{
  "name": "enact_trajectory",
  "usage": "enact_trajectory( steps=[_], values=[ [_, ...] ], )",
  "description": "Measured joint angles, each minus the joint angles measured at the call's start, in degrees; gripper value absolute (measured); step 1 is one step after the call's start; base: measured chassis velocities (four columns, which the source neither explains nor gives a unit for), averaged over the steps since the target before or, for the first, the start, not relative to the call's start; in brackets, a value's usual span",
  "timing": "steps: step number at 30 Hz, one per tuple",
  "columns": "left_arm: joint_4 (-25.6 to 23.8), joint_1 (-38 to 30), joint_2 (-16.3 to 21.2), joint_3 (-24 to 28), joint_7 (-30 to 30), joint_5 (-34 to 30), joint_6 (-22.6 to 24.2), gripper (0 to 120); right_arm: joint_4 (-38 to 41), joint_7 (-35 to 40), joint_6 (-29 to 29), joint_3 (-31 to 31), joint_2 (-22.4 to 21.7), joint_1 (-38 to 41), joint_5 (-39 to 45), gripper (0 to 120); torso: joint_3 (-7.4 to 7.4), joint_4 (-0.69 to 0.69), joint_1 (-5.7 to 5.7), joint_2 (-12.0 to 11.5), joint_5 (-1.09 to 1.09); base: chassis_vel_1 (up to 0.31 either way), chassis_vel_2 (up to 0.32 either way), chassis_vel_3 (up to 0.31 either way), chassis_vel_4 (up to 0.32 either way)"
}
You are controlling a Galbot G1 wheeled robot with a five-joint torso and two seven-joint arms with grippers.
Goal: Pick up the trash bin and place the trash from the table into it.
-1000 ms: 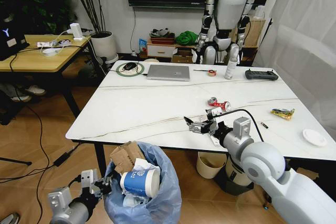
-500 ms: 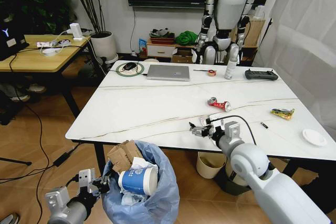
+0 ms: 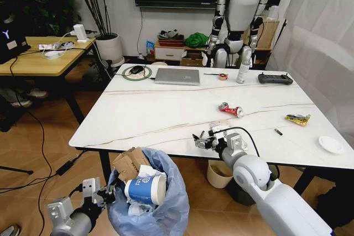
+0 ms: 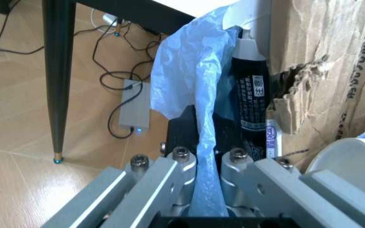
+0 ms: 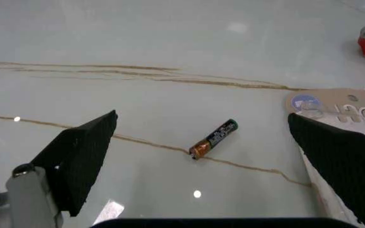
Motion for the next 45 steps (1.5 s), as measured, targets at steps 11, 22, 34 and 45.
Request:
enact_trajectory(
  steps=[11, 22, 34, 45],
  values=[
    [0.3, -0.35, 0.14, 0.15, 0.0, -0.17, -0.02, 0, -2.29, -0.49, 0.93, -1.05, 0.89, 0.9, -0.14, 99, 0.0, 0.0, 0.0, 0.0, 0.0, 0.0, 0.0, 0.0, 0.0],
    [0.55, -0.66, 0.27, 0.27, 0.0, -0.36, -0.02, 0, -3.64, -0.65, 1.12, -1.93, 2.08, 1.31, -0.46, 97, -0.01, 0.0, 0.0, 0.0, 0.01, 0.0, 0.0, 0.0, 0.0],
    [0.75, -1.11, 0.73, 0.2, -0.01, -0.88, -0.04, 0, -3.86, -1.04, 1.42, -1.6, 0.58, 0.7, -0.48, 46, 0.0, 0.0, 0.0, 0.0, 0.01, 0.0, 0.0, 0.0, 0.0],
    [0.76, -1.27, 0.74, 0.15, -0.05, -1.01, -0.08, 0, -3.52, -1.39, 1.57, -1.94, -0.6, 0.14, -0.96, 8, -0.01, 0.0, -0.01, 0.0, 0.01, 0.0, 0.0, 0.0, 0.0]
  ],
)
